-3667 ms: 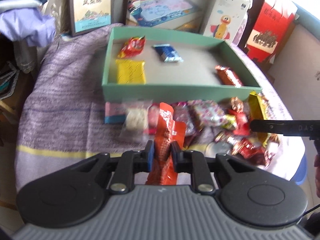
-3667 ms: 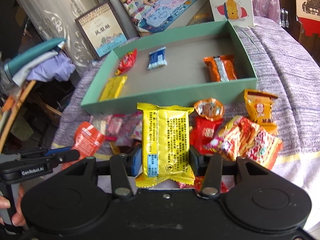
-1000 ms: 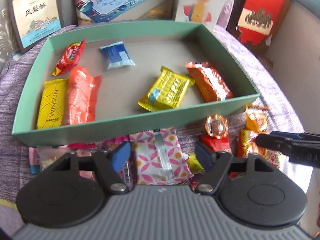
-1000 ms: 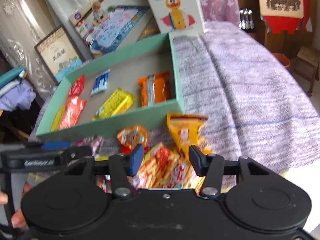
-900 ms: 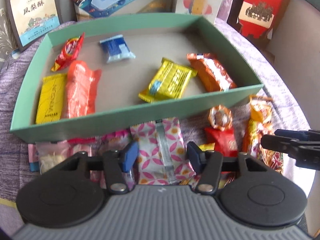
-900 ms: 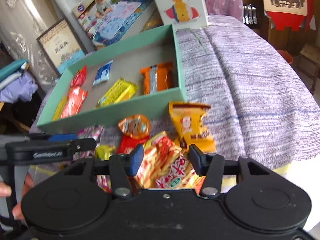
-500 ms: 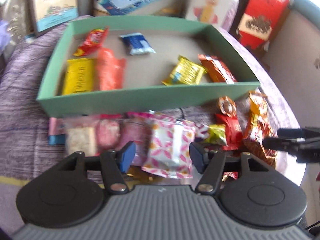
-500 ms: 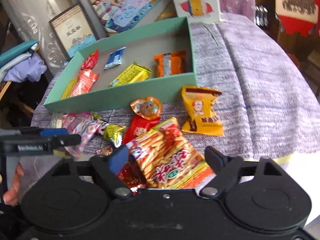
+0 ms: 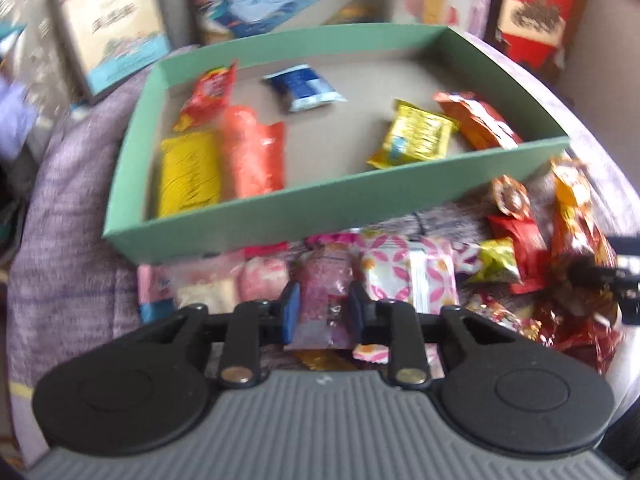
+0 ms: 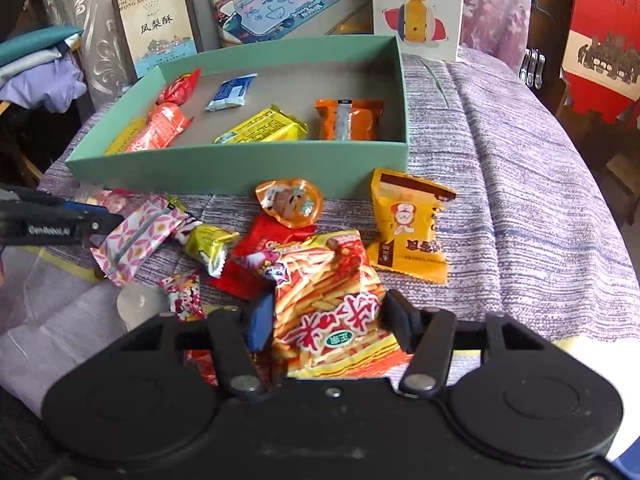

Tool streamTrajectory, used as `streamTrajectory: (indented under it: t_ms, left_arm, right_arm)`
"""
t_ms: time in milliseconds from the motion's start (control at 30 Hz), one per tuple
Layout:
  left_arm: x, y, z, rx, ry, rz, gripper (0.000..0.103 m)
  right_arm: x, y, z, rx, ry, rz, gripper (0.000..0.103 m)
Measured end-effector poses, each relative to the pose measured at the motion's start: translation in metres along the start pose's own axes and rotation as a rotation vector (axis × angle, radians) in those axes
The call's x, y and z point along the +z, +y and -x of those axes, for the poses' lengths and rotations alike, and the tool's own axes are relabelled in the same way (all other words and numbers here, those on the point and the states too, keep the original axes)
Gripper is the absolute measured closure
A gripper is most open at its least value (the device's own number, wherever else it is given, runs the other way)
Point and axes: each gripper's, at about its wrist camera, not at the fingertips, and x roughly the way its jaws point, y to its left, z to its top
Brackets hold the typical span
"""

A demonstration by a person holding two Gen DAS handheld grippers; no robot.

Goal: Organize snacks
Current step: 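Grasp the pink jelly pouch with the left tool while the right tool grasps the red-white striped bag, then carry both snacks into the green box and open both tools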

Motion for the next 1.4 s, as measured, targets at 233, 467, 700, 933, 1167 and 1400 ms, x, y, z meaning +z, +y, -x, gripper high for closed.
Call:
streamTrajectory:
  t_ms: [233,467,700,933,1167,1400]
  left_arm:
    - [0.001,-0.012,-0.016,-0.015,0.039,-0.006,0.048]
    - [0.009,-0.005,-0.022,-0.048,0.050,0.058,0.070]
    - [0.004,-0.015,-0.010,-0.037,0.031,0.071,0.076]
    - [-0.008,0.008,0.015,-0.106,-0.006,0.149,0.076]
    - [-0.014,0.022,0.033,-0.148,-0.037,0.189,0.076]
    - [-0.006,0.030,0.049,-0.178,-0.081,0.217,0.076]
  right_arm:
    - [-0.005,-0.004,0.002,0.004,-0.012,-0.041,0.045]
    - [-0.004,0.000,-0.004,-0.007,-0.012,-0.046,0.045]
    - [-0.003,0.005,0.000,-0.021,-0.025,-0.050,0.055]
    - [-0.002,-0.001,0.014,-0.005,-0.015,-0.102,0.060]
    - [0.003,0.005,0.027,0.011,-0.025,-0.118,0.060]
    - [0.025,0.002,0.039,0.052,-0.048,-0.165,0.060]
